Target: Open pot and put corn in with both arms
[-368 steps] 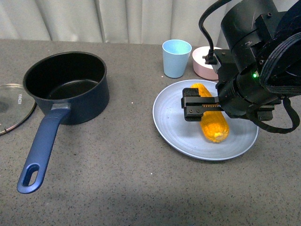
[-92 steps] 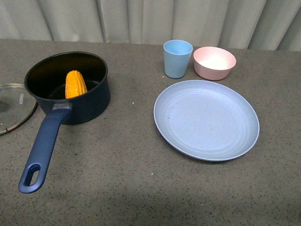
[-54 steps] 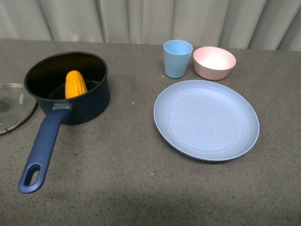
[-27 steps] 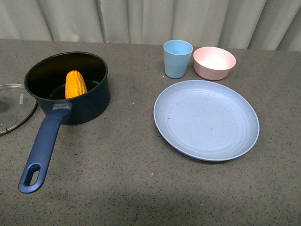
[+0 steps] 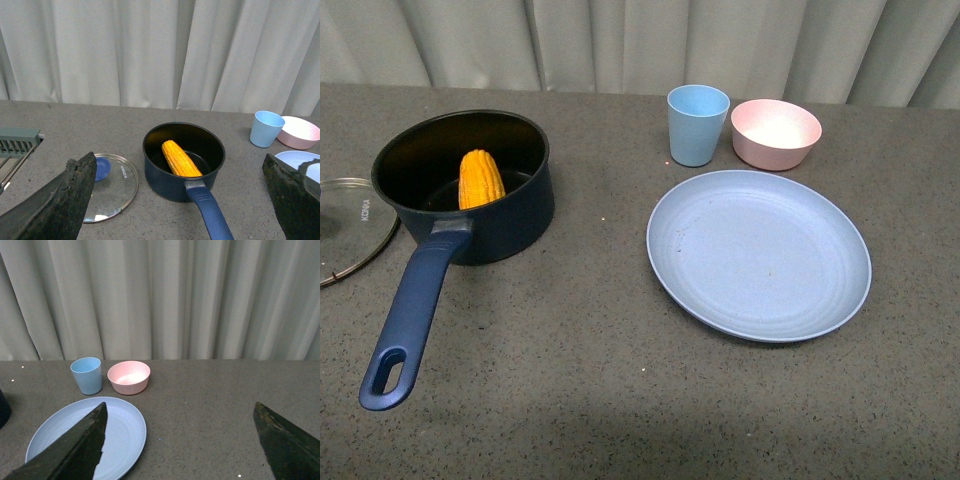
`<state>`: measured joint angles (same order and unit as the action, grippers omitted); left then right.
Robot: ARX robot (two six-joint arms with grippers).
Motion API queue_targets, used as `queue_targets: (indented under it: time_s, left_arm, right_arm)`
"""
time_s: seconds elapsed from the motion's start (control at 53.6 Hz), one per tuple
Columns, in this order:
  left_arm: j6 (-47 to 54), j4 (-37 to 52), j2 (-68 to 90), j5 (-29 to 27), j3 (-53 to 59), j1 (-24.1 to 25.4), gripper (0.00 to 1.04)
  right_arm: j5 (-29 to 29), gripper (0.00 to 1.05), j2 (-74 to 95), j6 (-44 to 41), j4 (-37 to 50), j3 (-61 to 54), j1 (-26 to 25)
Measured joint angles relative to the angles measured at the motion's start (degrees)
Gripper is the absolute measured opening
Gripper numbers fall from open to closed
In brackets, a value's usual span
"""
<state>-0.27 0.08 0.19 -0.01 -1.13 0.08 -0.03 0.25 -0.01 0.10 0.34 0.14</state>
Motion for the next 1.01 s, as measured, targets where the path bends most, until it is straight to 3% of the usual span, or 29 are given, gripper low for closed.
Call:
queue_targets:
  time_s: [0.037,1.007]
  left_arm:
    - [0.0,0.0,0.0,0.0,0.0,0.0,0.98]
    - [0.0,0.0,0.02,0.0,0.0,0.0,0.98]
  right_arm:
    - [0.0,0.98,0.0,0.07,0.0,0.0,0.0]
    - [0.0,0.96,0.0,0.02,0.0,0.0,0.0]
